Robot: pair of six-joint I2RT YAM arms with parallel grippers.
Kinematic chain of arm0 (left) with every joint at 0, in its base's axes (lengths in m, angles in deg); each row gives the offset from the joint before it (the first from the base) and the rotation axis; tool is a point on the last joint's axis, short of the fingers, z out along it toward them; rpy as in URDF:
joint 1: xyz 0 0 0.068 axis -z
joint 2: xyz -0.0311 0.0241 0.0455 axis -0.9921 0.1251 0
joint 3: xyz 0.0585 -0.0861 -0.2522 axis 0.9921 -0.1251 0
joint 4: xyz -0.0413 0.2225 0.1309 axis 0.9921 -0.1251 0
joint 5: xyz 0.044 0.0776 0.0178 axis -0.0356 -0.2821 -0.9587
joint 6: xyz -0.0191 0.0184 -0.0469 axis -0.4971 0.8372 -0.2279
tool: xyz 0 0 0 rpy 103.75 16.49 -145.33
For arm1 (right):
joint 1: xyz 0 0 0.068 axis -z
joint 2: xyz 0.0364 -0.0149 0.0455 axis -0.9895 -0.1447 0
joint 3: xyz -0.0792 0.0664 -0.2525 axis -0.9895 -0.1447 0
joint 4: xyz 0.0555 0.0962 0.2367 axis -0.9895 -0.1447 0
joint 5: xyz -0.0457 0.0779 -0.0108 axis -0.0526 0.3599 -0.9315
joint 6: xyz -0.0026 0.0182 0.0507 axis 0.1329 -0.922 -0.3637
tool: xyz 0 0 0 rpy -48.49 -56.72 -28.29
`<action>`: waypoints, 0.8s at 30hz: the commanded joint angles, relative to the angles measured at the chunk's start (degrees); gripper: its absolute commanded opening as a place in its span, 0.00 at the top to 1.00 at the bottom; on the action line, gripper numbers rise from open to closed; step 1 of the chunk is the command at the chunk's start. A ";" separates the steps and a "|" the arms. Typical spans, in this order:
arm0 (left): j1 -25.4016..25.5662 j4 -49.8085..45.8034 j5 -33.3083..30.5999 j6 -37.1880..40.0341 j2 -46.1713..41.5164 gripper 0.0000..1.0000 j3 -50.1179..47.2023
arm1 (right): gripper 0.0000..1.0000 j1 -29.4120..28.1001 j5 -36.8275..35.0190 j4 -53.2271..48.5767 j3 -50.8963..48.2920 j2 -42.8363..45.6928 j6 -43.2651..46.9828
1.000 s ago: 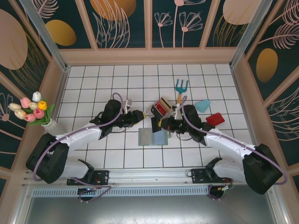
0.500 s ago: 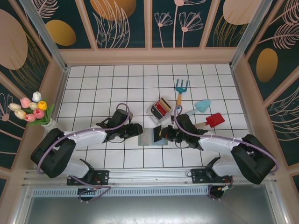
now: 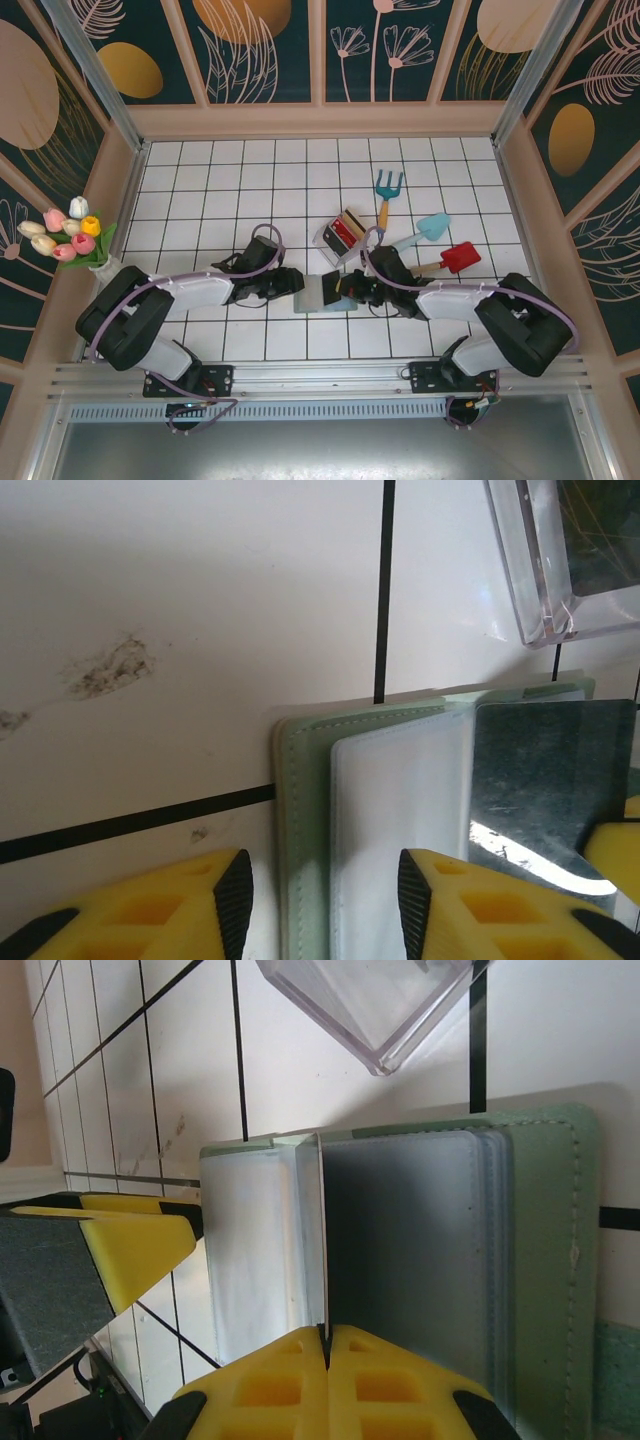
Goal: Put the credit cards into the card holder
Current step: Insert the credit card into the card slot.
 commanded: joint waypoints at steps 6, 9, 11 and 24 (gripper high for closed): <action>0.85 2.60 1.09 0.33 4.33 0.65 -1.73 | 1.00 -1.87 1.84 5.66 -1.18 -2.92 -2.89; 0.87 2.65 0.47 0.20 4.43 0.66 -2.06 | 1.00 -2.18 1.92 6.76 -0.98 -3.33 -4.13; 0.79 2.38 -0.04 0.08 4.40 0.67 -2.25 | 1.00 -2.61 0.78 5.00 -0.15 -2.58 -4.81; 0.85 3.90 -0.40 -0.96 4.27 0.68 -3.75 | 1.00 -6.85 -1.16 2.80 4.88 -10.62 -5.61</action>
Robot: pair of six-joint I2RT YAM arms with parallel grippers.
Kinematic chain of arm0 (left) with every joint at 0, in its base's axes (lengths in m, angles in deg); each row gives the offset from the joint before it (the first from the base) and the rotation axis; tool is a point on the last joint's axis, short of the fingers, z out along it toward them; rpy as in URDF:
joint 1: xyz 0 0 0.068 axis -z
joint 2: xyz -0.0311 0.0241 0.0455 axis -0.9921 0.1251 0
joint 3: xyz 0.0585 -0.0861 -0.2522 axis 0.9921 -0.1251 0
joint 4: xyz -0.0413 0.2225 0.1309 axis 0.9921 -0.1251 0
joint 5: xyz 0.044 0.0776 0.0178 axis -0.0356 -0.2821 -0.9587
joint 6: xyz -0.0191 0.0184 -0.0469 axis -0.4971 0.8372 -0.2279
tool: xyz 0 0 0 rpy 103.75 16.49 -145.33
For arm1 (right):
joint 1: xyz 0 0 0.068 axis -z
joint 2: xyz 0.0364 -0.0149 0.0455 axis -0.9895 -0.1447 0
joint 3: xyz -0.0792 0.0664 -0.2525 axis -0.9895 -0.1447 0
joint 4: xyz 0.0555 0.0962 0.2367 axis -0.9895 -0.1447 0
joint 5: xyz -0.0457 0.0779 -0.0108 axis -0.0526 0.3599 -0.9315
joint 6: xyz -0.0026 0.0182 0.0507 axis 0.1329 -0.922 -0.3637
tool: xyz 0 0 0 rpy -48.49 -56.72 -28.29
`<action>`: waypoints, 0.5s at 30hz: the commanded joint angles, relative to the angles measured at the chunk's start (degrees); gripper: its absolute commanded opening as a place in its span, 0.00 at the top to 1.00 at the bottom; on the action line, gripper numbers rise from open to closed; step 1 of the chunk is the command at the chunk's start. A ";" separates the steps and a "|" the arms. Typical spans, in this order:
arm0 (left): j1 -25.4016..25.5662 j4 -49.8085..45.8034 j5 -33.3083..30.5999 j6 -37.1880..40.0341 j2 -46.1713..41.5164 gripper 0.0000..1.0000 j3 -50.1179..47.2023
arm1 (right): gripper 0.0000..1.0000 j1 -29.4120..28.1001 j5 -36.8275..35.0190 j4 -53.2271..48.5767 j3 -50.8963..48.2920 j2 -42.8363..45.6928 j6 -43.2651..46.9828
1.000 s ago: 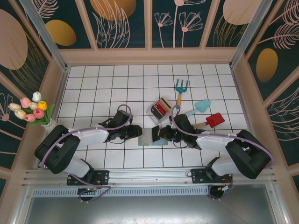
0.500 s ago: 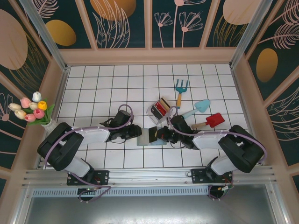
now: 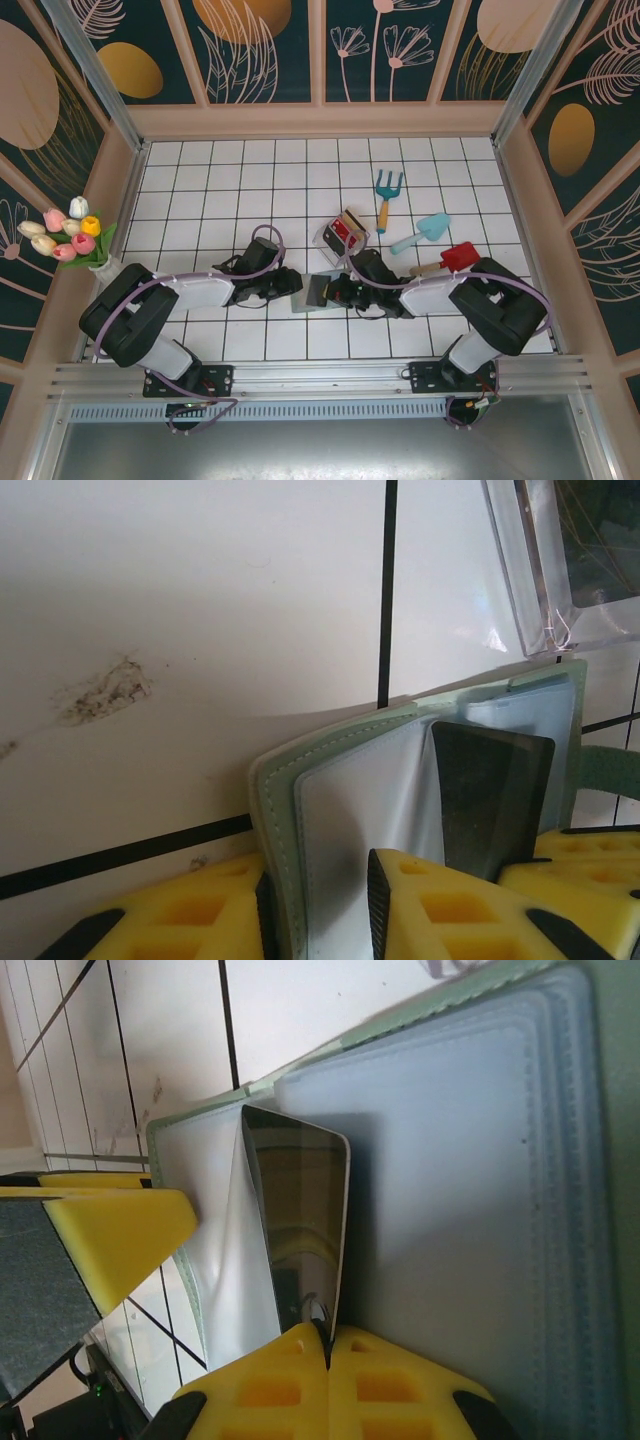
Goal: Put the credit cards into the card holder
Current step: Insert the credit card into the card slot.
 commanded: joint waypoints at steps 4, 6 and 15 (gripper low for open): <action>0.84 -0.48 -1.01 -0.62 3.04 0.68 -2.31 | 1.00 -1.52 0.45 -5.18 4.48 -2.33 1.85; 0.84 -0.70 -1.60 -0.63 2.98 0.68 -2.31 | 1.00 -1.65 -0.44 -9.36 5.94 -1.75 3.05; 0.90 -0.93 -4.63 -1.27 3.29 0.74 -3.27 | 1.00 0.89 0.54 -18.25 4.52 3.45 7.56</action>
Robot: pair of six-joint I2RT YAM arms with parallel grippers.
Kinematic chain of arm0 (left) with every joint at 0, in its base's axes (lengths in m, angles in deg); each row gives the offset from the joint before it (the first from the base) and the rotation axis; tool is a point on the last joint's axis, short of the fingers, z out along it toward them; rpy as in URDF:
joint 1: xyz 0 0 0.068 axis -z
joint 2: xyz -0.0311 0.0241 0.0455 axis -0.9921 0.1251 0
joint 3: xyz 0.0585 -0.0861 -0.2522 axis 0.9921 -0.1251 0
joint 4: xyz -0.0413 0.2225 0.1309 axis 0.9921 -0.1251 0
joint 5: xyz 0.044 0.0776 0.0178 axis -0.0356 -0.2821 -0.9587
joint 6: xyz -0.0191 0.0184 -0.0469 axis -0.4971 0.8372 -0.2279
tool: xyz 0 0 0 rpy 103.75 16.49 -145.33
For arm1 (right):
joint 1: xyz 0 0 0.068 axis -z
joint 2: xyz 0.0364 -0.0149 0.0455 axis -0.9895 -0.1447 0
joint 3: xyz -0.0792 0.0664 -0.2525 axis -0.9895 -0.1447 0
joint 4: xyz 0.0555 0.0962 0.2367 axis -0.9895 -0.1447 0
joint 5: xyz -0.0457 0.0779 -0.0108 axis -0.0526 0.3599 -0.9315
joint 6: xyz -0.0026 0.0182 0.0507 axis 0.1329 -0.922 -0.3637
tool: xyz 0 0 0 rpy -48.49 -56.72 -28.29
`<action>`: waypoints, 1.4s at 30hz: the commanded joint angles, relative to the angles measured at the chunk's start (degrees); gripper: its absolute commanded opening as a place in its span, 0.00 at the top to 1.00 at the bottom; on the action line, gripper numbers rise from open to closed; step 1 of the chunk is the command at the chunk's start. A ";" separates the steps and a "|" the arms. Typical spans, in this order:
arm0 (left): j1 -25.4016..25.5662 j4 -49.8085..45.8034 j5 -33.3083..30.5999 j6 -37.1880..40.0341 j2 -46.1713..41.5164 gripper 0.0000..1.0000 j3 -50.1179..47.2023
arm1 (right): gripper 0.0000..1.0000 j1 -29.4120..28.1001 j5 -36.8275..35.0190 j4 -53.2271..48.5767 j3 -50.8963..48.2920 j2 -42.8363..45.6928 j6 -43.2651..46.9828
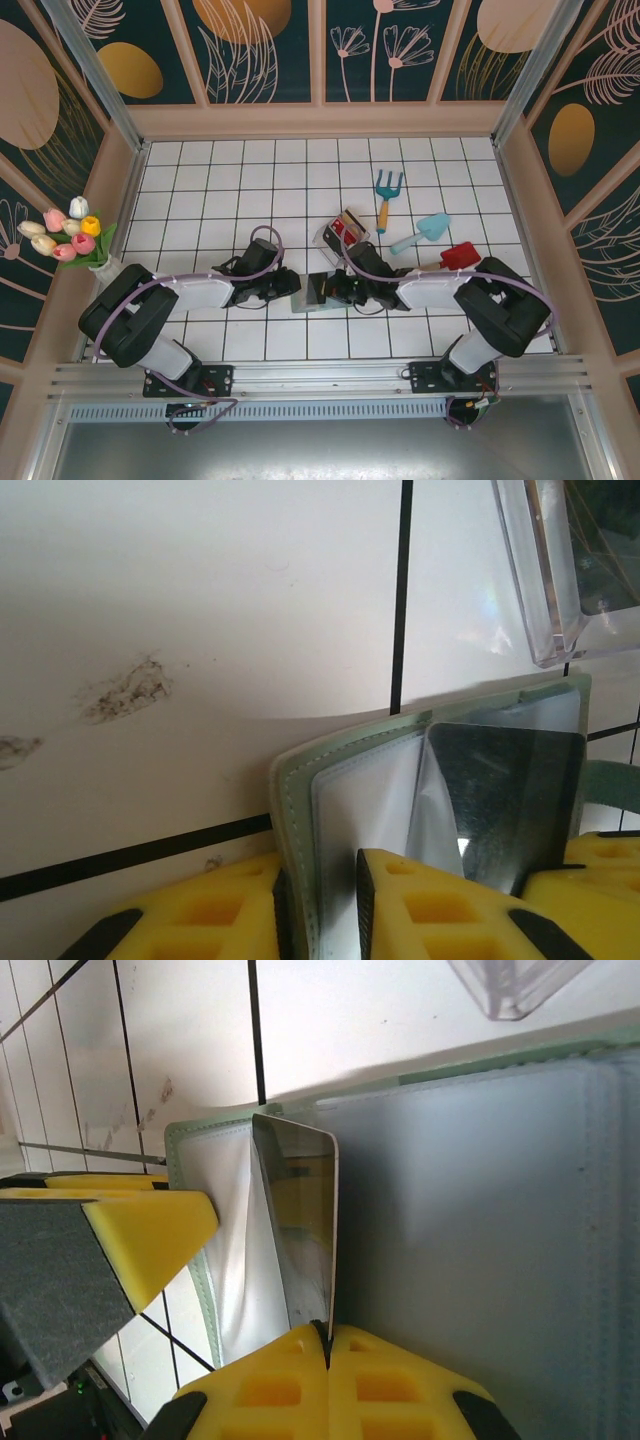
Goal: Put the credit cards into the card holder
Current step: Insert the credit card into the card slot.
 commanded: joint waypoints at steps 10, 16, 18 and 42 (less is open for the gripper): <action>0.80 -0.55 -3.20 -0.98 3.85 0.76 -2.93 | 1.00 1.43 5.16 -5.16 -2.94 3.85 2.99; 0.88 -0.20 -2.25 -0.34 4.66 0.76 -2.22 | 1.00 1.30 7.66 -2.60 1.59 -3.18 5.85; 0.89 -0.14 -2.55 -0.49 4.65 0.76 -2.26 | 1.00 1.43 8.39 -2.64 2.50 -4.55 5.74; 0.87 1.70 -4.15 -3.79 1.13 0.75 -4.95 | 0.75 -1.38 0.15 -9.99 5.38 -1.24 0.57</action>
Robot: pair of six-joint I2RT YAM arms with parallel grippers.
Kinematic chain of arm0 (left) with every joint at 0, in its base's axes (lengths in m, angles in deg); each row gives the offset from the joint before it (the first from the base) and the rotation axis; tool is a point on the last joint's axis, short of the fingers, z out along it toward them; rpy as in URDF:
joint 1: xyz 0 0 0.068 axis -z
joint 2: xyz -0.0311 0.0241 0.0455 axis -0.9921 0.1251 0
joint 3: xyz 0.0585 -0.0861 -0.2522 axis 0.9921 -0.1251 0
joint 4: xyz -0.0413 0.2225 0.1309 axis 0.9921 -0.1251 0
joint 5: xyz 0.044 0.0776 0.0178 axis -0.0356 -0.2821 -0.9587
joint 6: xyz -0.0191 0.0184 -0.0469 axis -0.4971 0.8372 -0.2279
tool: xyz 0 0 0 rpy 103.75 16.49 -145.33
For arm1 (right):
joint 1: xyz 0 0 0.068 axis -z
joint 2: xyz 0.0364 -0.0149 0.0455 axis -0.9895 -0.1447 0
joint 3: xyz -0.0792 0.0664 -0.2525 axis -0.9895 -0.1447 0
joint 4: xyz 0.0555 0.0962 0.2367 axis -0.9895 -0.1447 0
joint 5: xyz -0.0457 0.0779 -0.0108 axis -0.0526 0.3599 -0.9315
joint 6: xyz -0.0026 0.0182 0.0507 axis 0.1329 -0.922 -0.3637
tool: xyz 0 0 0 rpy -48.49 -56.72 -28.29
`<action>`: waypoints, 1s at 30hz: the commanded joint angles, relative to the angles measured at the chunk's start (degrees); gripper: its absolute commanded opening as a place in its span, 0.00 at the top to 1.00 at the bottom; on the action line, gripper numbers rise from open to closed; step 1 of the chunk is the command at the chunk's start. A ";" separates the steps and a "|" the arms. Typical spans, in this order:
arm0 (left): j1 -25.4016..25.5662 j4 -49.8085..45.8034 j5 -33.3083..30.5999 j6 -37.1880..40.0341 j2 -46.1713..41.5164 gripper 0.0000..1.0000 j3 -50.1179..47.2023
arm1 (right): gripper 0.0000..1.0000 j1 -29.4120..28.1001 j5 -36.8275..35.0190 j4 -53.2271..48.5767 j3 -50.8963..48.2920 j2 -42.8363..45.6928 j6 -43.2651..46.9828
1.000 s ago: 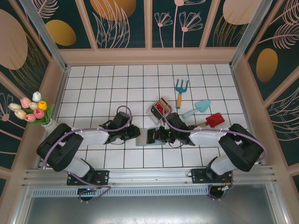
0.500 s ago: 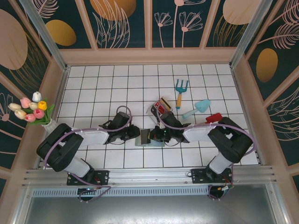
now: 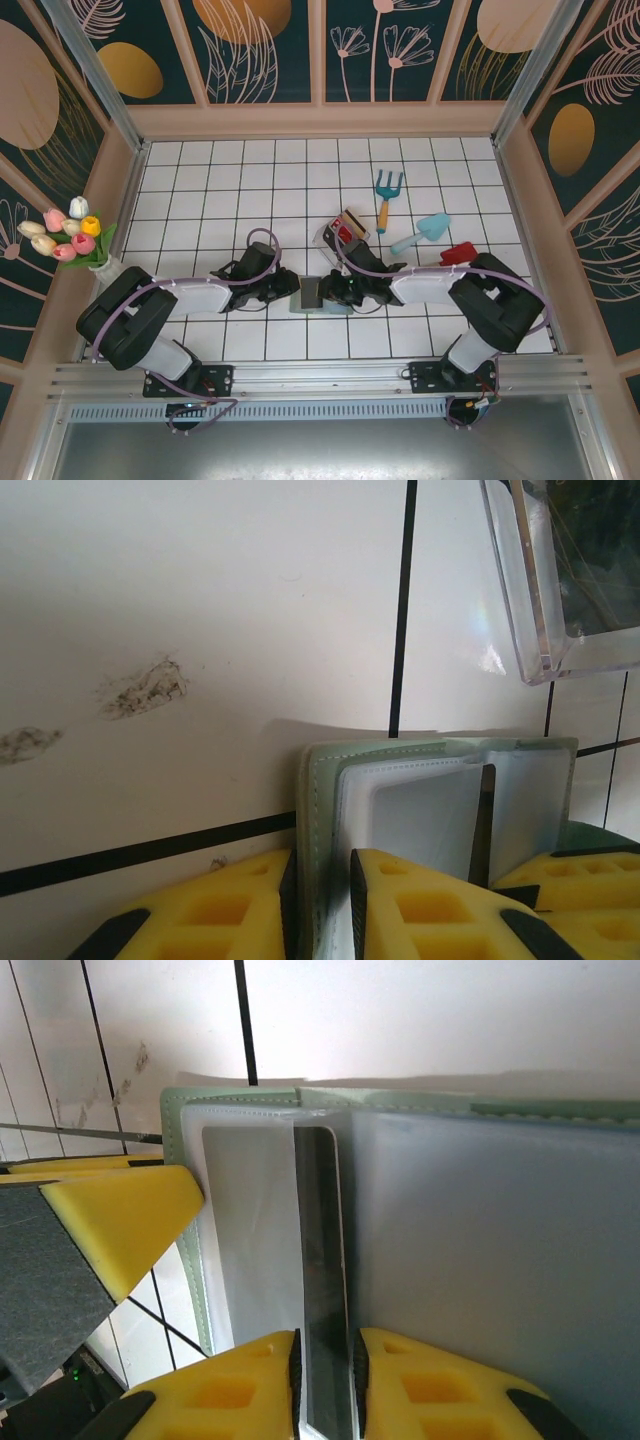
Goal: Put the credit cards into the card holder
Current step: Insert the credit card into the card slot, then pick up the credit card from the storage box.
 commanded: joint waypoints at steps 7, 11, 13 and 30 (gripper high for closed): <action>0.54 -2.59 -2.15 -0.29 2.16 0.76 -2.20 | 0.77 -0.65 0.70 -1.98 2.72 -3.37 0.95; 0.53 -2.33 -2.45 -0.74 1.82 0.76 -2.29 | 0.88 -1.32 3.74 1.60 4.35 -5.41 1.06; 0.52 -1.32 -1.92 -1.26 1.59 0.76 -2.64 | 0.90 -1.87 1.93 0.19 5.79 -5.41 1.37; -0.05 -10.57 -10.98 0.79 -4.61 0.42 10.58 | 0.58 10.71 -27.53 -36.57 20.80 11.69 26.48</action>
